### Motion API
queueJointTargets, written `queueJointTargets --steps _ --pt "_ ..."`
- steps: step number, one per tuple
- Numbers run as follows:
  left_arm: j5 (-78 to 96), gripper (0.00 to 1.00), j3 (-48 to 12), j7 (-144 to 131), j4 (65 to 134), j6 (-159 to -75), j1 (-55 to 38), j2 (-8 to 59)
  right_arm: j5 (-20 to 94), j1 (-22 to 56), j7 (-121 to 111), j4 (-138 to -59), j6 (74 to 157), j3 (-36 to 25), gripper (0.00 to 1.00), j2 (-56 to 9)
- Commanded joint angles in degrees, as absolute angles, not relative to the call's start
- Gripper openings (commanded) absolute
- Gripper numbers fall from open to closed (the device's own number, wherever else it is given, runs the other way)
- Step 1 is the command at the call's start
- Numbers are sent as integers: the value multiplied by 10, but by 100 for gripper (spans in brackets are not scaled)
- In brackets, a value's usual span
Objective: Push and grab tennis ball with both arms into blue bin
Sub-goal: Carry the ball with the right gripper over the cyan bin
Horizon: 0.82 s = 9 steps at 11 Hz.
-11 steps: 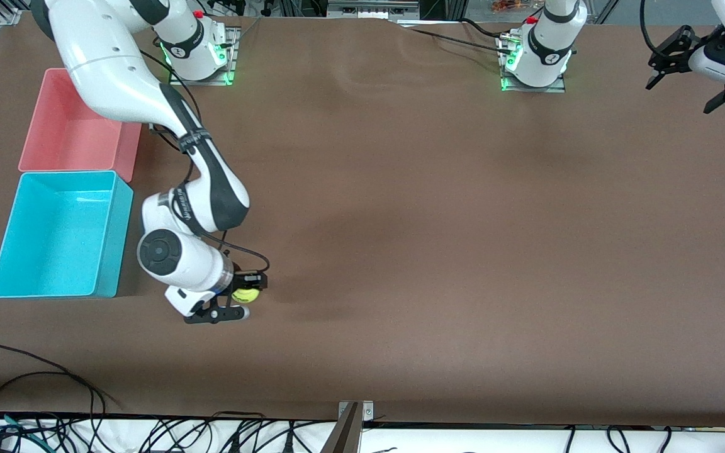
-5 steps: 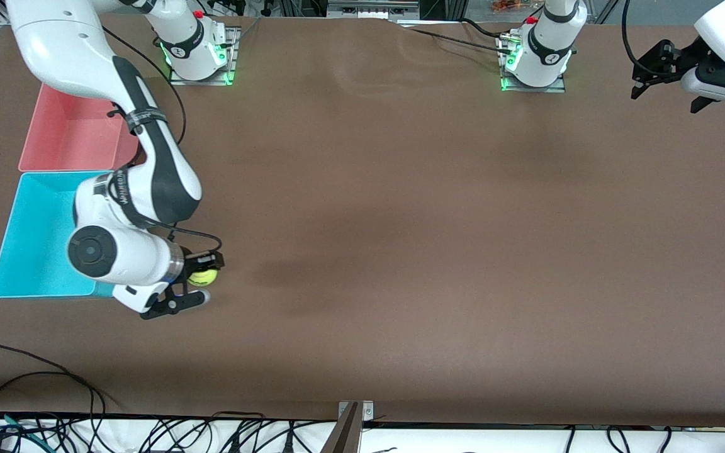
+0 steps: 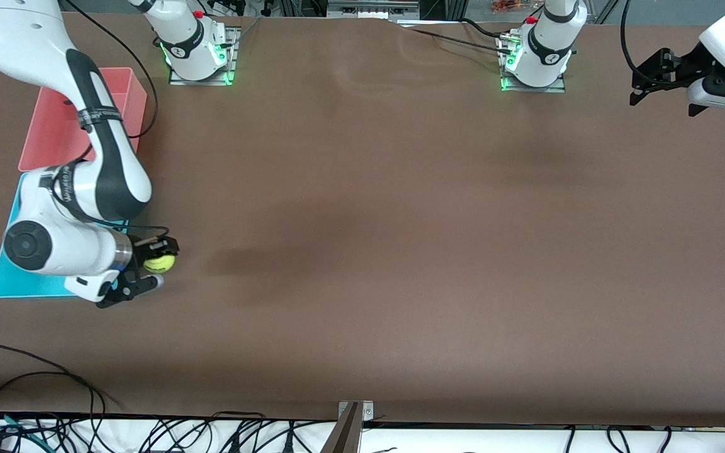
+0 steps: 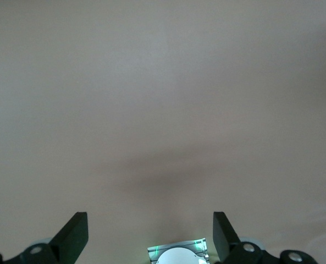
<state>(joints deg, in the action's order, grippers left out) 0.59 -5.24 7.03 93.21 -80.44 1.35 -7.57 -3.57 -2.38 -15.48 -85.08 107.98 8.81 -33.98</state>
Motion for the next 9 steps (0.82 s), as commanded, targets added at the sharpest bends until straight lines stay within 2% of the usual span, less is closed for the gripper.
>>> queueJointTargets --steps 1,3,4,7,9 --pt "18 100 -55 41 897 -774 18 -41 -39 -63 -209 -986 1100 91 0 -231" --pt "25 100 -50 -8 814 -730 12 17 -39 -119 -295 -995 1105 89 0 -230" --pt "25 100 -50 -13 800 -724 11 28 -39 -153 -345 -996 1113 86 0 -236" --pt "25 100 -35 -18 806 -724 -7 26 -39 -197 -415 -997 1129 86 0 -248" --pt "46 100 -3 -44 816 -725 -23 22 -40 -220 -437 -997 1148 83 0 -273"
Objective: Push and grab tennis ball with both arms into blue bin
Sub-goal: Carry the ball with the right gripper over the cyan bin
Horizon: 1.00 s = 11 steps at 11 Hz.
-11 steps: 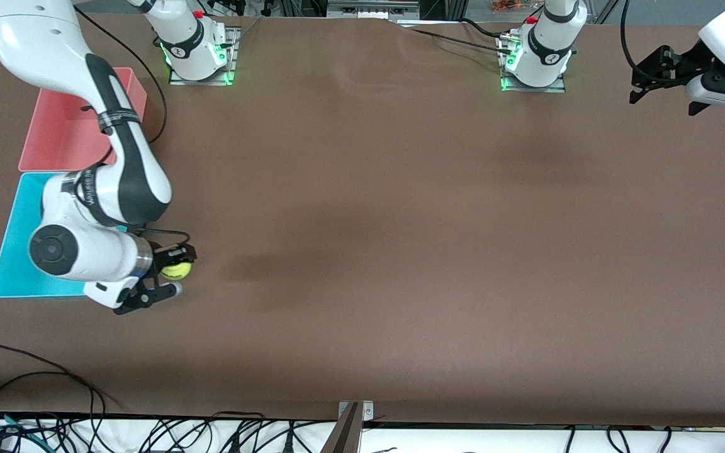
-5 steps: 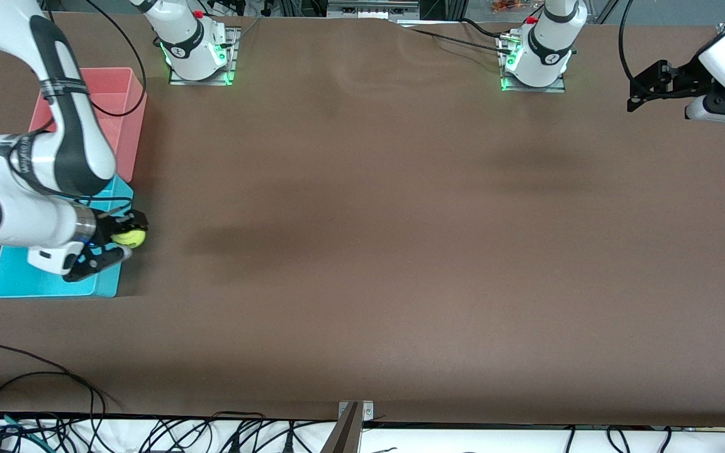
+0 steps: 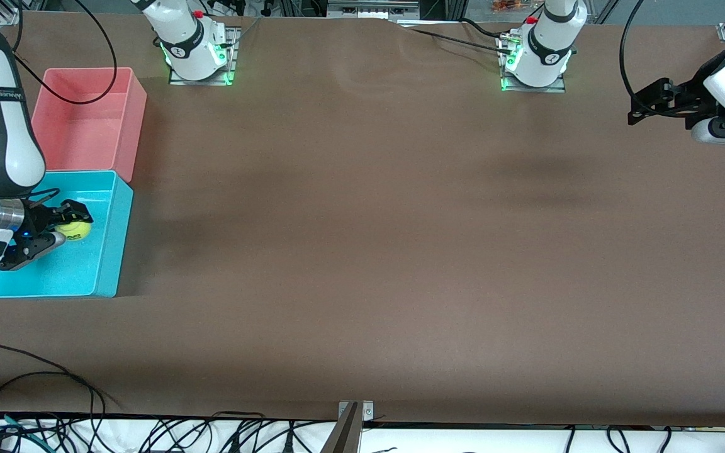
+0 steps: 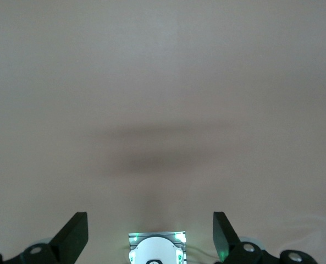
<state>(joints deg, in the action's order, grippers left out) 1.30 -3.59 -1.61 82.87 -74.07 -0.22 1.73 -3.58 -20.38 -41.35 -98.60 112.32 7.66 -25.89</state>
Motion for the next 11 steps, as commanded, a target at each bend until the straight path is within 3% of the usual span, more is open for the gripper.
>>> queueJointTargets --steps 1,3,10,11 --pt "49 100 -3 -44 832 -731 -21 18 -40 -227 -439 -997 1154 83 0 -286" --pt "45 100 -4 -44 871 -761 -21 7 -40 -236 -453 -997 1154 83 0 -294" --pt "45 100 -8 -44 856 -755 -24 13 -42 -314 -528 -998 1145 83 0 -334" --pt "45 100 -8 -43 857 -755 -23 13 -42 -316 -528 -997 1145 83 14 -339"
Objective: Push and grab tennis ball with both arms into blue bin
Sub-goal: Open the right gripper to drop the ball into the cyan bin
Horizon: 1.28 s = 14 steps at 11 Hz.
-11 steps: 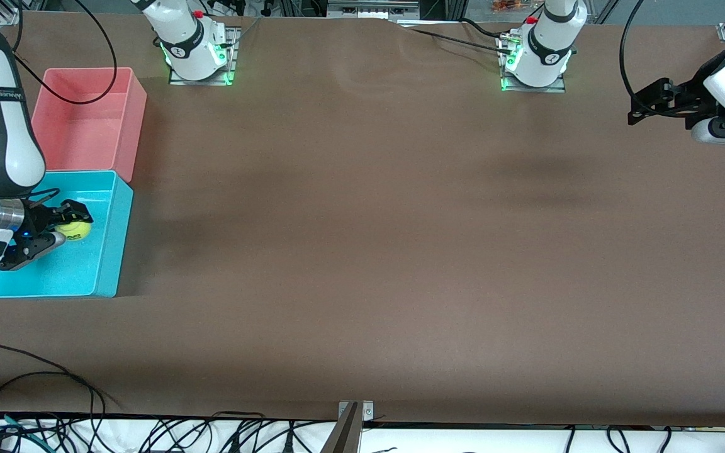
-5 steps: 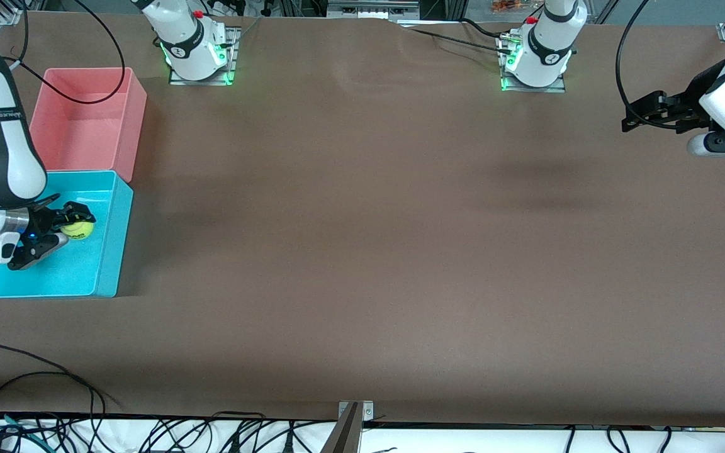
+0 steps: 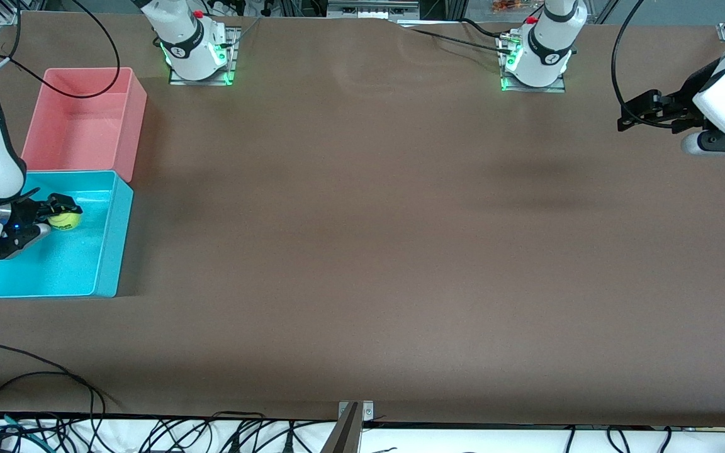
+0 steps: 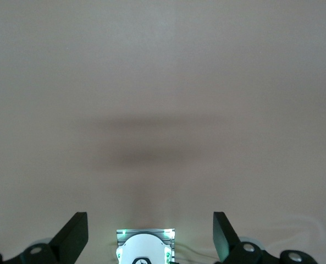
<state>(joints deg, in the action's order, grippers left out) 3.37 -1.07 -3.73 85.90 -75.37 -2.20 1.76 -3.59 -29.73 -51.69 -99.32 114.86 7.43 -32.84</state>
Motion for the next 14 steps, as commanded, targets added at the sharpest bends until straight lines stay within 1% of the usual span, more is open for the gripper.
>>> queueJointTargets --steps 1,2,6,14 --pt "45 100 -8 -41 858 -755 -21 13 -42 -314 -521 -997 1143 83 53 -340" --pt "44 100 -8 -37 859 -755 -21 12 -42 -312 -516 -996 1136 83 100 -339" --pt "43 100 -7 -36 859 -762 -16 13 -46 -308 -513 -979 1132 84 100 -337" --pt "41 100 -6 -36 859 -760 -16 13 -42 -237 -432 -815 922 88 100 -328"
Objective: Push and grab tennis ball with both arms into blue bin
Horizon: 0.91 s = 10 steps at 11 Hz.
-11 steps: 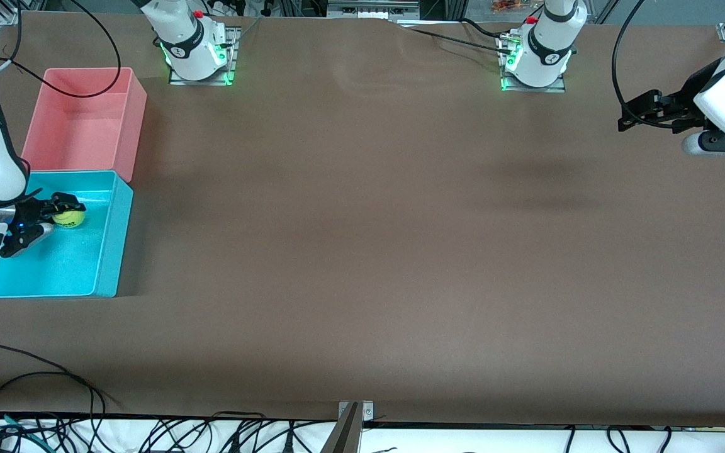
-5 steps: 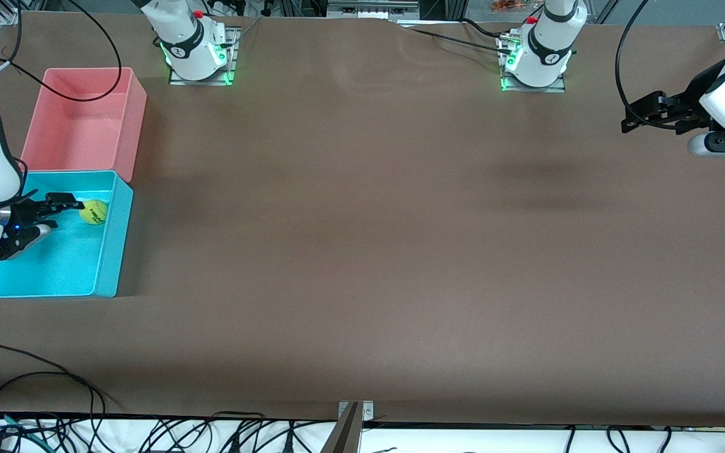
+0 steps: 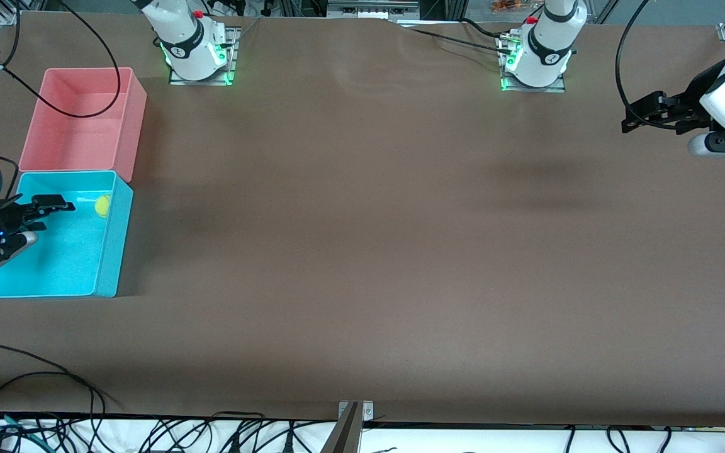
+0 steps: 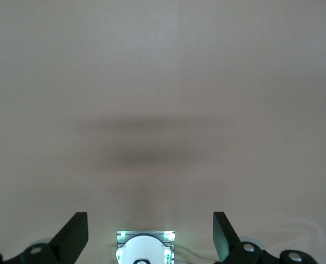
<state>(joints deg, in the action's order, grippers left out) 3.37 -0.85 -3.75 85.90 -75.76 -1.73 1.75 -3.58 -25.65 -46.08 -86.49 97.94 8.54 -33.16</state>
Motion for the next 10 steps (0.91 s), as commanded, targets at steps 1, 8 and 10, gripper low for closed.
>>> queueJointTargets --steps 1,8,10 --pt "41 100 -5 -36 859 -760 -15 13 -43 -223 -416 -791 903 88 100 -324" --pt "40 100 -5 -35 855 -760 -17 14 -14 -188 -343 -664 744 123 100 -299" --pt "41 100 -5 -35 856 -760 -16 13 -2 -170 -322 -662 729 132 100 -266"
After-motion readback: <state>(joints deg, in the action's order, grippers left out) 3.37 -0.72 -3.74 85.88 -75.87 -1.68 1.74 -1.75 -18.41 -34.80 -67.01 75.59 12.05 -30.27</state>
